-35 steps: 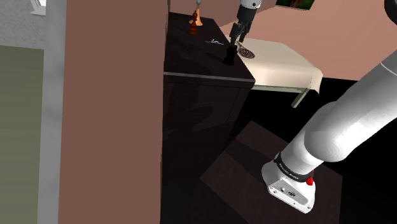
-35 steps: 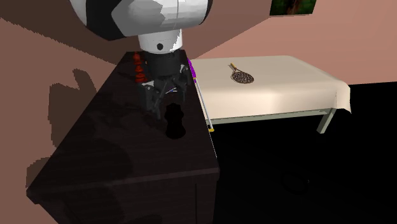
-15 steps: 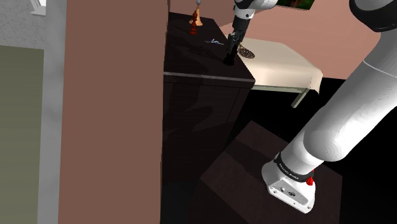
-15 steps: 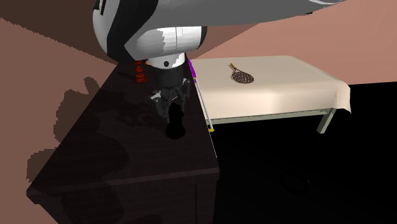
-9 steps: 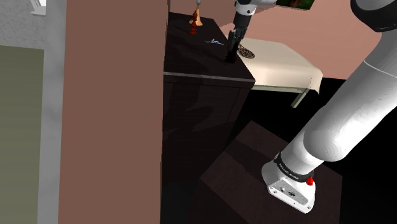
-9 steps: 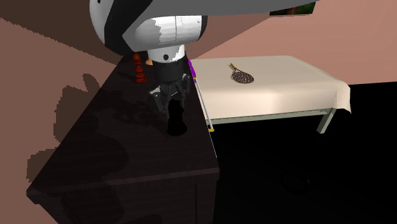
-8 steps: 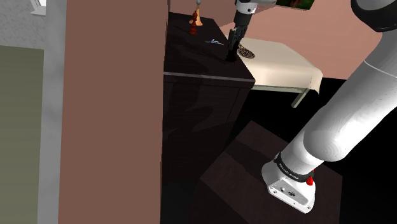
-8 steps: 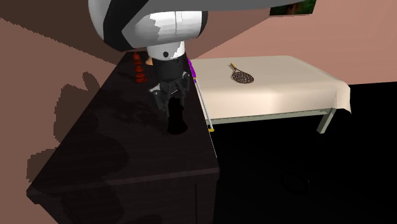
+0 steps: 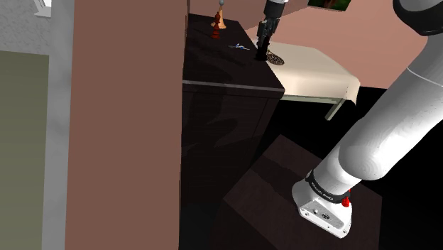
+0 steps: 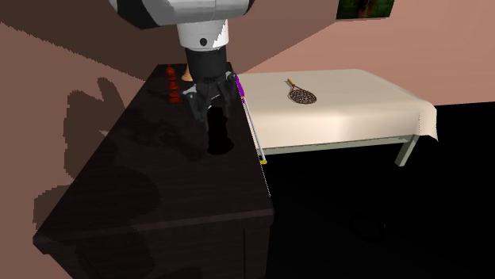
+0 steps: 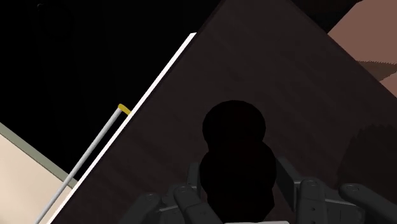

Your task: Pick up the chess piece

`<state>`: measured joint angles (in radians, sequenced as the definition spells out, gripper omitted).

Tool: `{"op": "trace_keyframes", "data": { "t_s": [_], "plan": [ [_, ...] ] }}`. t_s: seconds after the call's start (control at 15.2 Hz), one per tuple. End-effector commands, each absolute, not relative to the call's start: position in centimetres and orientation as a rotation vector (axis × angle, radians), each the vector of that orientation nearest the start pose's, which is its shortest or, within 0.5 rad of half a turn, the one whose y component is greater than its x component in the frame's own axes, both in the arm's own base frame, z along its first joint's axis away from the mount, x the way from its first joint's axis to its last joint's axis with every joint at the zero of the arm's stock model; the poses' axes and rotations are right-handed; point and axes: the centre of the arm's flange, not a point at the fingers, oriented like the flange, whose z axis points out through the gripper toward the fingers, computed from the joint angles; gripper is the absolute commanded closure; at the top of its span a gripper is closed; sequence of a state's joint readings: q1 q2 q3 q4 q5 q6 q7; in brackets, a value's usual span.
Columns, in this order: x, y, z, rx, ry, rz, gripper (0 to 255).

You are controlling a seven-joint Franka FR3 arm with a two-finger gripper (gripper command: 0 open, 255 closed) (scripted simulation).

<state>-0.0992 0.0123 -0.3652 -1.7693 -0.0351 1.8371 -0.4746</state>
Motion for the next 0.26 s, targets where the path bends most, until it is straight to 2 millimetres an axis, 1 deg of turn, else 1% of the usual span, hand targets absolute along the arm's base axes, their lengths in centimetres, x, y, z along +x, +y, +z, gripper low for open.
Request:
{"op": "trace_keyframes", "data": {
  "t_s": [0.0, 0.07, 0.2],
  "plan": [
    [51.08, -25.83, 55.71, -3.201, -0.03, -0.052, 255],
    [51.08, -25.83, 56.23, -3.201, -0.03, -0.052, 255],
    [51.08, -25.83, 56.31, -3.201, -0.03, -0.052, 255]
  ]
}}
